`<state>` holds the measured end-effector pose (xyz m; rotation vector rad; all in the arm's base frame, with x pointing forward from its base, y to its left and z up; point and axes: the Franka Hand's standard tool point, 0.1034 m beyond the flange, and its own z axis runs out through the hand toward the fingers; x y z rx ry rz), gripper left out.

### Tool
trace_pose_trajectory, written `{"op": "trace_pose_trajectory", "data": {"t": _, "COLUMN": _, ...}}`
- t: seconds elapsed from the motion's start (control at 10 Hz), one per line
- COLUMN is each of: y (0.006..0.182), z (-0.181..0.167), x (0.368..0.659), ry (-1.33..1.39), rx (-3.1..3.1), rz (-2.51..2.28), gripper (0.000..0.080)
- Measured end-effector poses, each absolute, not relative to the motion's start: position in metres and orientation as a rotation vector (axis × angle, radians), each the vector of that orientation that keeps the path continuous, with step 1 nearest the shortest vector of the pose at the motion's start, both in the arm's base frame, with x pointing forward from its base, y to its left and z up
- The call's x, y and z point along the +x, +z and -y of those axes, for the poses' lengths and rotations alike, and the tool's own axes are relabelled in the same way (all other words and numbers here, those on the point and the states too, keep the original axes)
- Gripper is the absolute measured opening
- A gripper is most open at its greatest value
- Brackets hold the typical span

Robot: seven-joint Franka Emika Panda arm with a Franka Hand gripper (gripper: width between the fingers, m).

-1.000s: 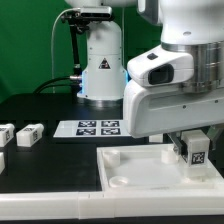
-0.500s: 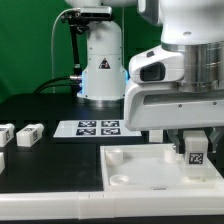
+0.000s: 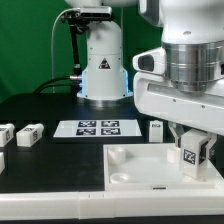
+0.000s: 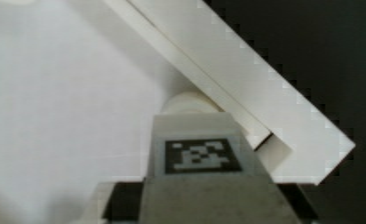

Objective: Assemble one leg

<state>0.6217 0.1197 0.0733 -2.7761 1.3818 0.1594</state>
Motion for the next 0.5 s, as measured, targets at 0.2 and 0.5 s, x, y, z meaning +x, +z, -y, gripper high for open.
{"op": "trace_pose_trajectory", "data": {"t": 0.2, "y": 0.0731, "z": -0.1226, "x": 0.6214, "ry": 0.151, "rx": -2.592, "rz": -1.740, "gripper": 0.0291}}
{"op": "trace_pose_trajectory", "data": {"t": 0.5, "y": 0.0726, "z": -0.1237, "x": 0.6210, "ry": 0.148, "rx": -2.570, "rz": -1.783, "gripper": 0.0291}}
